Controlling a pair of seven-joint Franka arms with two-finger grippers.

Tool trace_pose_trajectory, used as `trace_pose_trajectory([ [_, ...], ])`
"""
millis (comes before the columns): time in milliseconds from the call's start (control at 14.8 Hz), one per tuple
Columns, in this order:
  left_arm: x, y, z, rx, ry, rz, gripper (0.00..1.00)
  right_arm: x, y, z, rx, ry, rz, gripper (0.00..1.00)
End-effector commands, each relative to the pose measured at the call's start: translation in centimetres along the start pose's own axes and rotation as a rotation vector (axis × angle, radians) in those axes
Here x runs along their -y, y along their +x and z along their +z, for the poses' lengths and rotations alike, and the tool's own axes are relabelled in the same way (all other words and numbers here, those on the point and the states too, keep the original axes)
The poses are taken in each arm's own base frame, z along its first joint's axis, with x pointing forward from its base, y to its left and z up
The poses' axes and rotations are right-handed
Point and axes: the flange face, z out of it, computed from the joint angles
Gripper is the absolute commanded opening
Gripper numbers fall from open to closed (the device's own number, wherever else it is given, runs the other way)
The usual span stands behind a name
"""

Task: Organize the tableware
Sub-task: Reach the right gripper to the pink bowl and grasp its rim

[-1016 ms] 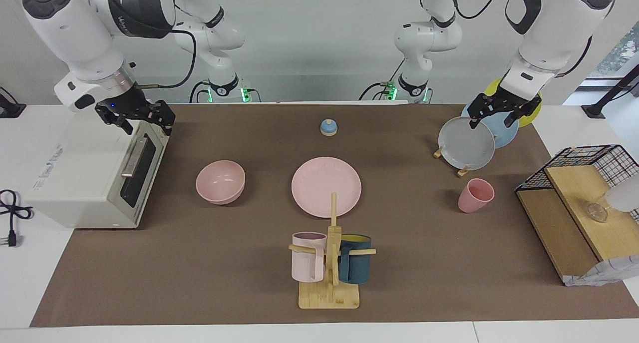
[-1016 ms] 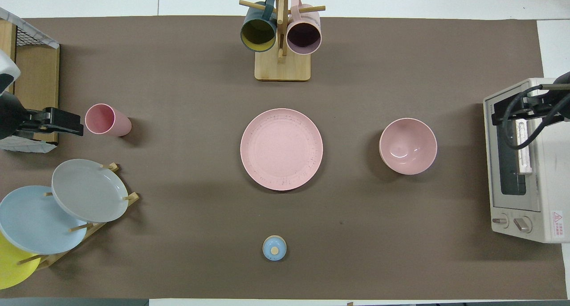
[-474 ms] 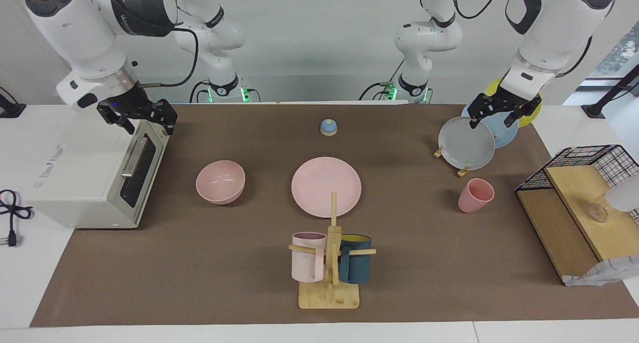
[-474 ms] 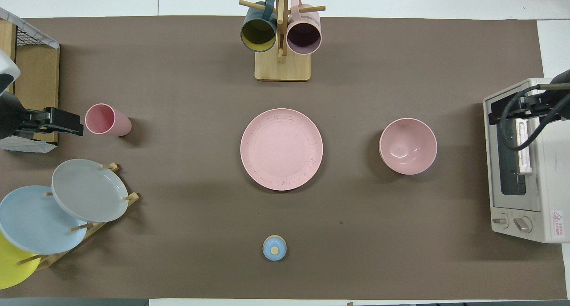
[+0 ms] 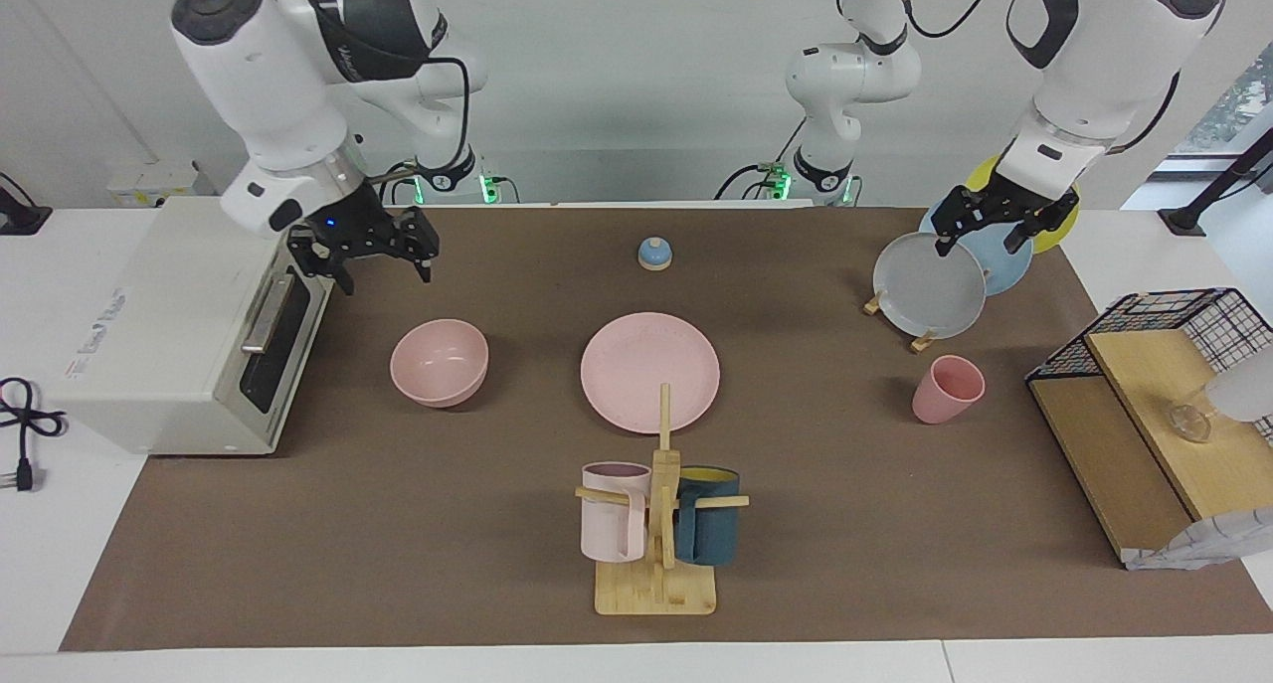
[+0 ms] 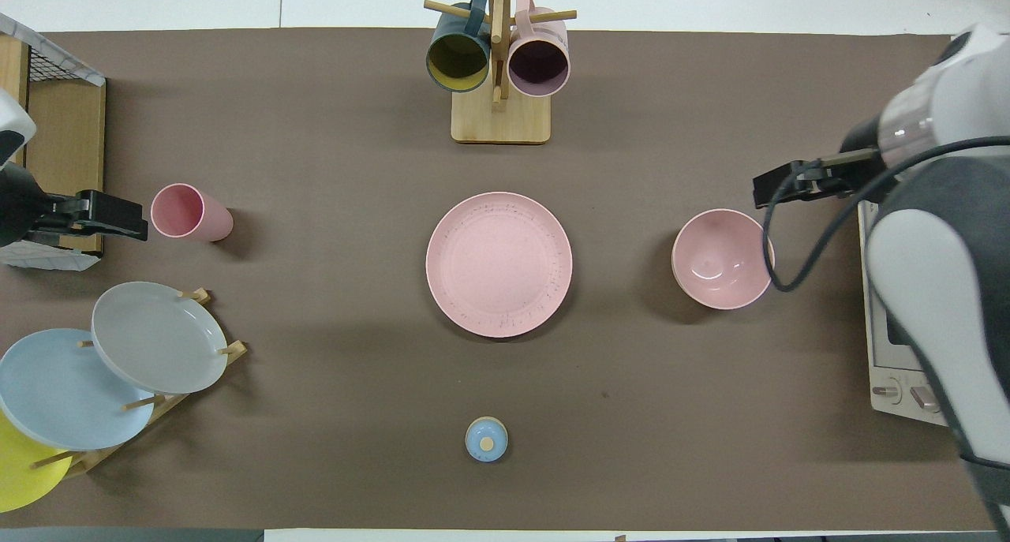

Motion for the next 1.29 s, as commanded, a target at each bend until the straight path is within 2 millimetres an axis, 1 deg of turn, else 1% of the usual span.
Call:
trace_pose_trajectory([
  [0,0.2,-0.5,-0.2,-0.011,0.021,-0.012,1.0,3.4,-0.3,7.6,-0.021,-0.007,-0.029,1.0],
  [68,0.2,-0.5,-0.2,-0.011,0.021,-0.012,1.0,4.0,-0.9,10.2,-0.029,-0.013,-0.044,1.0],
  [135,0.2,-0.5,-0.2,-0.011,0.021,-0.012,1.0,3.8,-1.4,12.1,-0.032,-0.023,-0.046,1.0],
  [271,0.2,-0.4,-0.2,-0.012,0.021,-0.012,1.0,3.3,-2.7,15.4,-0.018,-0.027,-0.042,1.0],
  [339,0.2,-0.5,-0.2,-0.011,0.021,-0.012,1.0,3.3,-3.4,16.7,-0.015,-0.03,-0.043,1.0],
  [474,0.2,-0.5,-0.2,-0.011,0.021,-0.012,1.0,2.9,-4.3,18.8,-0.004,-0.035,-0.041,1.0],
  [609,0.2,-0.5,-0.2,-0.011,0.021,-0.012,1.0,2.9,-4.8,19.9,0.003,-0.036,-0.041,1.0],
  [745,0.3,-0.5,-0.1,-0.005,0.021,-0.014,1.0,2.7,-4.7,21.3,0.022,-0.04,-0.035,1.0],
  [812,0.3,-0.5,-0.3,-0.008,0.021,-0.014,1.0,2.7,-4.7,21.5,0.02,-0.042,-0.036,0.93],
  [880,0.2,-0.7,-0.6,-0.014,0.021,-0.014,1.0,2.7,-4.6,22.0,0.026,-0.054,-0.046,0.8],
  [948,-0.4,-0.7,-0.6,-0.017,0.021,-0.007,1.0,3.3,-4.6,22.6,0.027,-0.074,-0.076,0.7],
  [1016,-0.4,-0.7,-0.6,-0.02,0.021,-0.004,1.0,3.6,-4.5,23.1,0.022,-0.081,-0.09,0.58],
  [1151,-0.2,-0.6,-0.6,-0.029,0.021,-0.003,1.0,3.8,-4.3,23.0,0.019,-0.087,-0.102,0.25],
  [1219,0.0,-0.4,-0.5,-0.038,0.02,-0.001,1.0,3.8,-4.2,22.9,0.018,-0.102,-0.116,0.0],
])
